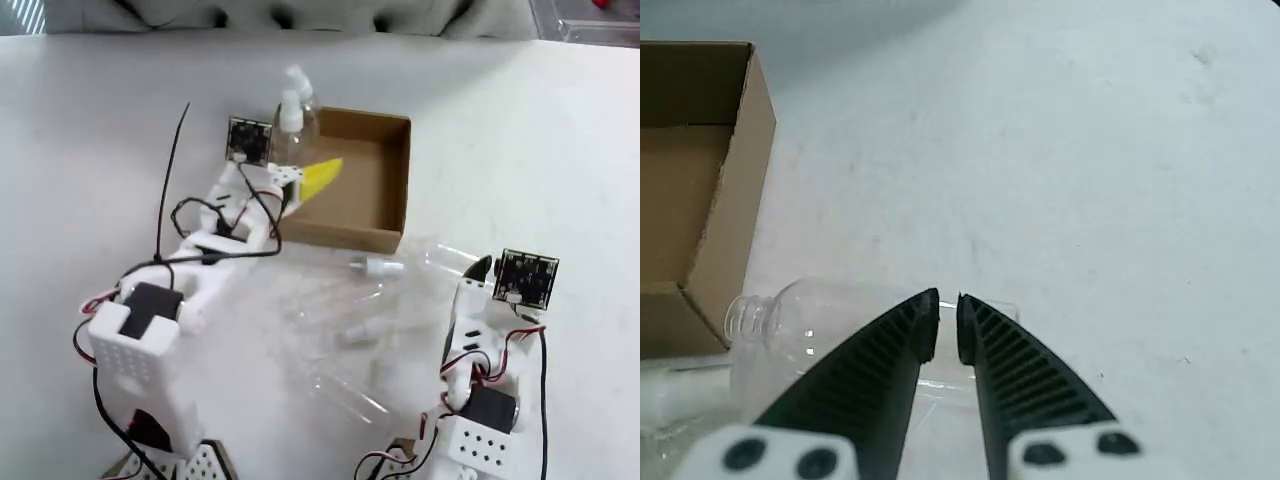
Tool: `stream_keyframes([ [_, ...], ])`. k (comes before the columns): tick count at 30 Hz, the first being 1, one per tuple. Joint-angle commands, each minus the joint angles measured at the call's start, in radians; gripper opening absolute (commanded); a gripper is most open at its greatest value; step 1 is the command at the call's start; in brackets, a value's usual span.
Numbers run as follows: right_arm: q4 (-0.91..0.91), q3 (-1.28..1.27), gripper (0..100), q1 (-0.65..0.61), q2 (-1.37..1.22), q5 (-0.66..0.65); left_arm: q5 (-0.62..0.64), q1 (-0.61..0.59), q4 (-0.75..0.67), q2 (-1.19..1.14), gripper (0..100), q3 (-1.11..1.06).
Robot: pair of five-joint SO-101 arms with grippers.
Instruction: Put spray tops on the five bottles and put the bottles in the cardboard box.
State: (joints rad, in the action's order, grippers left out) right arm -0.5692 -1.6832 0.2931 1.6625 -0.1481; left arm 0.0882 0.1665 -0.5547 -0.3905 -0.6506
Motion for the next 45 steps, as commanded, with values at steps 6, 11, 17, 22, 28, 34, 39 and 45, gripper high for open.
stream_keyframes([
  [6, -0.007, -0.012, 1.5, 0.015, -0.010, -0.014, 0.011, -0.012, -0.003, 0.105, 43, 0.000],
  [11, -0.007, -0.012, 1.5, 0.015, -0.010, -0.014, 0.012, -0.008, -0.005, 0.199, 43, -0.068],
  [17, -0.007, -0.012, 1.5, 0.015, -0.010, -0.014, 0.009, -0.004, -0.003, 0.305, 43, -0.164],
  [22, -0.007, -0.012, 1.5, 0.015, -0.010, -0.014, 0.003, -0.008, -0.002, 0.395, 43, -0.258],
  [28, -0.007, -0.012, 1.5, 0.015, -0.010, -0.014, 0.003, -0.010, 0.038, 0.568, 43, -0.397],
  [34, -0.007, -0.012, 1.5, 0.015, -0.010, -0.014, 0.002, -0.013, 0.321, 0.799, 43, -0.463],
  [39, -0.008, -0.012, 1.5, 0.015, -0.010, -0.014, 0.002, -0.025, 0.511, 1.013, 43, -0.551],
  [45, -0.027, -0.012, 1.5, 0.015, -0.010, -0.014, 0.002, -0.104, 0.715, 1.300, 43, -0.690],
])
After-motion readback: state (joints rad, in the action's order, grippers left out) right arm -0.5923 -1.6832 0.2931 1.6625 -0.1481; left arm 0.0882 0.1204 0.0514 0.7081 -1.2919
